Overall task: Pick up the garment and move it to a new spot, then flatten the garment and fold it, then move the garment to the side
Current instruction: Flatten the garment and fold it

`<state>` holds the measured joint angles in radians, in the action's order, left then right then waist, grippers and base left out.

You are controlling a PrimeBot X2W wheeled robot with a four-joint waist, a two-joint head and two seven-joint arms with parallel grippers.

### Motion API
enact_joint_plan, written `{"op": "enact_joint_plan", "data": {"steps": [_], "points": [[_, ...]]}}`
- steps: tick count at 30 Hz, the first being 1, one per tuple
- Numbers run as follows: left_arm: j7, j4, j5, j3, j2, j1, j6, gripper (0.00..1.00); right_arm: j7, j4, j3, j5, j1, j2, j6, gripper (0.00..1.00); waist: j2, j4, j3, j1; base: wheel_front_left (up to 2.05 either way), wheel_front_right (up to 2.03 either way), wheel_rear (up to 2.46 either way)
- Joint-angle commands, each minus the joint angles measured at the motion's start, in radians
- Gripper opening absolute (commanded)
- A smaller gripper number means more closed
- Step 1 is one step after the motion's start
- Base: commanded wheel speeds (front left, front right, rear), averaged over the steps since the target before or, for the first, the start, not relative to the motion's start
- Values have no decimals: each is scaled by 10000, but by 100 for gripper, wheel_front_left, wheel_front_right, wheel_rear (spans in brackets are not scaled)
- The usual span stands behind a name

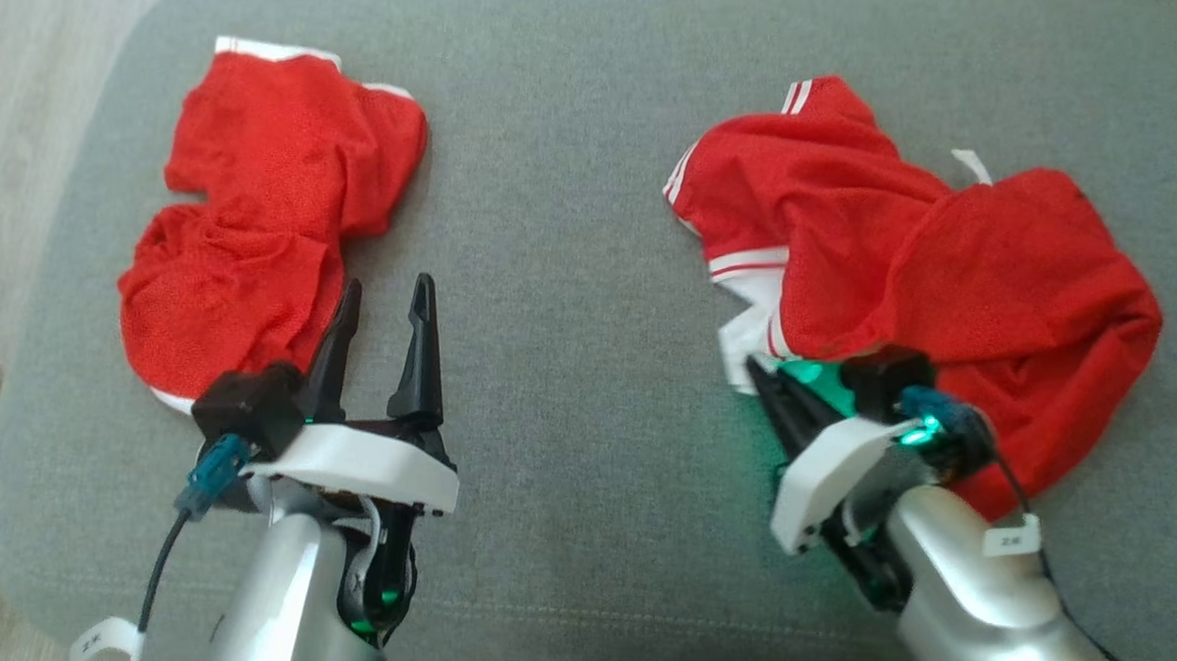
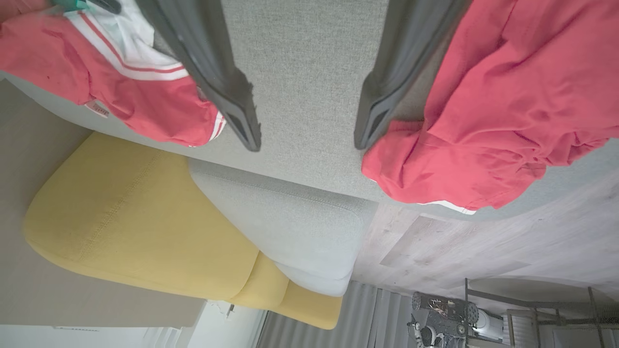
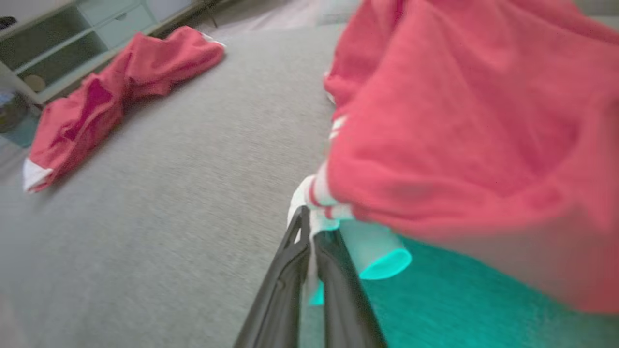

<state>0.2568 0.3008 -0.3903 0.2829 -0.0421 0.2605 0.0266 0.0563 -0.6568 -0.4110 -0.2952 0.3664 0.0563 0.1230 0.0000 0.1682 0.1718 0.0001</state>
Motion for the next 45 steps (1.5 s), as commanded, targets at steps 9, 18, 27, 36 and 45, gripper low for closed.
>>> {"op": "enact_joint_plan", "data": {"steps": [9, 18, 27, 36, 45], "points": [[49, -308, -239, -273, -82, -112, -235, 100, 440, 2525, -2172, -1568, 836, 413, 77, 0, 0, -167, -986, -1, 0, 0, 0], [49, -396, -348, -189, -82, -238, -370, 100, 267, 4788, -2748, -2202, 1520, 1097, 77, 0, 0, -274, -1082, -1, 0, 0, 0], [49, -496, -434, 35, -82, -211, -379, 100, -317, 5965, -1666, -2026, 2314, 1768, 77, 0, 0, -10, -863, -1, 0, 0, 0], [49, -557, -537, 339, -82, 147, -328, 100, -880, 4715, -38, -1993, 4115, 2828, 77, 0, 0, 513, -100, -1, 0, 0, 0], [49, -627, -626, 513, -82, 578, -319, 100, -422, 466, 1792, -373, 6172, 3236, 77, 100, 0, 827, 739, -1, 0, 0, 0]]}}
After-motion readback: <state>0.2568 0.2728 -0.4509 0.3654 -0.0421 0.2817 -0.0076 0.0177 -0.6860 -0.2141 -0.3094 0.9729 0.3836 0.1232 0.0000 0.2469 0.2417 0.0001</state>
